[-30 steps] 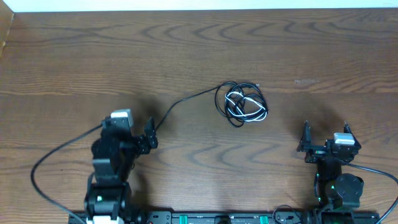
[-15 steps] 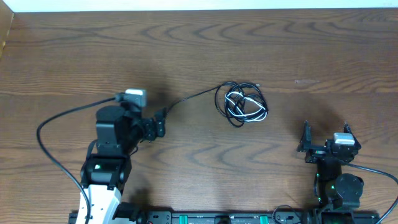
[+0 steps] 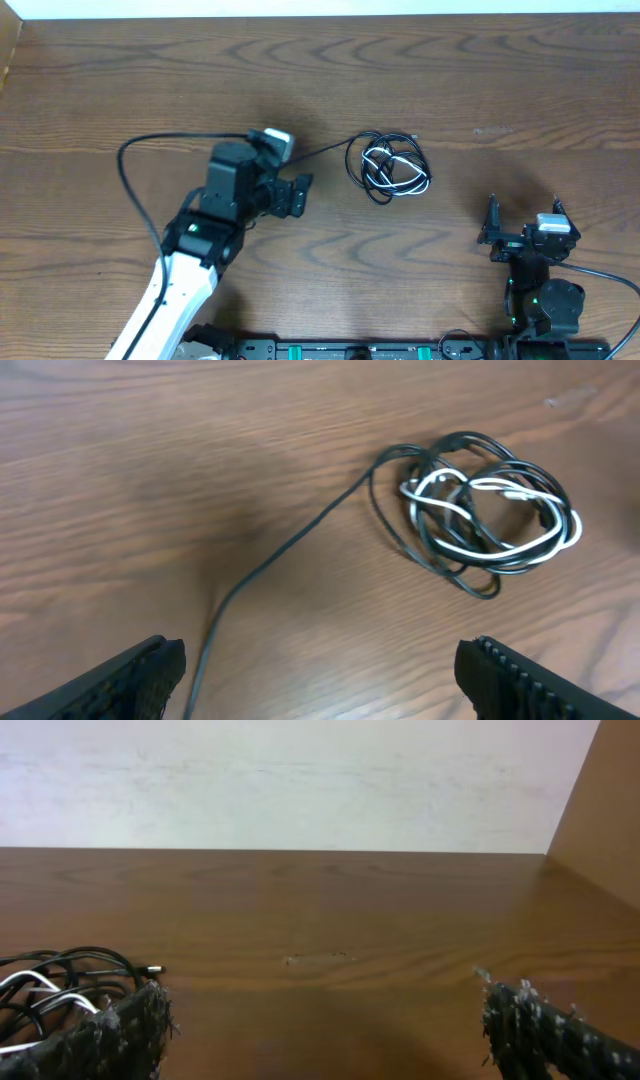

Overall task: Untangle cables
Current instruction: 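Reach the left gripper forward over the tangled black and white cables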

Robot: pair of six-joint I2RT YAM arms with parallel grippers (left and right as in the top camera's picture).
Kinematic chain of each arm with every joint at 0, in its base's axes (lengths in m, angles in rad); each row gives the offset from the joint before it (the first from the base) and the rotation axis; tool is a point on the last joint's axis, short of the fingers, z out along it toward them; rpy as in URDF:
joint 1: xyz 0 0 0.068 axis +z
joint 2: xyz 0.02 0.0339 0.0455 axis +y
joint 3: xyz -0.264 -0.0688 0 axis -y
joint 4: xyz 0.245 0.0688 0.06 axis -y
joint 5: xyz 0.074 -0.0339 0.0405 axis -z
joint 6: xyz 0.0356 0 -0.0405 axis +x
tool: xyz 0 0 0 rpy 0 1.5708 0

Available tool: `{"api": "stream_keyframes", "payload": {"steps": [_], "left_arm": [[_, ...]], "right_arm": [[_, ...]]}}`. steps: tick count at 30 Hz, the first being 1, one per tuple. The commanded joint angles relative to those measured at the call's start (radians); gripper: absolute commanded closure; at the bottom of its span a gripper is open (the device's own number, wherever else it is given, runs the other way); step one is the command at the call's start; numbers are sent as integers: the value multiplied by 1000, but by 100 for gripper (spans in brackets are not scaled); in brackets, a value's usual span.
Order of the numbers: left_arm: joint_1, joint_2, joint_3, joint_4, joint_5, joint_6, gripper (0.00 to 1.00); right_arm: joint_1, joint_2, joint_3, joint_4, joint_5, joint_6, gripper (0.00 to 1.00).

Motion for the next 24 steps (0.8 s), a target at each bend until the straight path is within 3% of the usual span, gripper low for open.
{"api": "stream_keyframes", "payload": {"steps": [1,5,10,24], "left_arm": [[-35,57,45,-5,-14,18,9],[-70,110,80,-26,-22,34,9],[-133,158,142,-55,-138,42,9],[-207,296,369,-164,-127,111,9]], "right_arm": [[6,-4,-1,-3,5,-5,1],[6,-4,-1,-3,5,-5,1],[6,-3,-1,-3,5,-5,1],[6,-3,-1,-3,5,-5,1]]}}
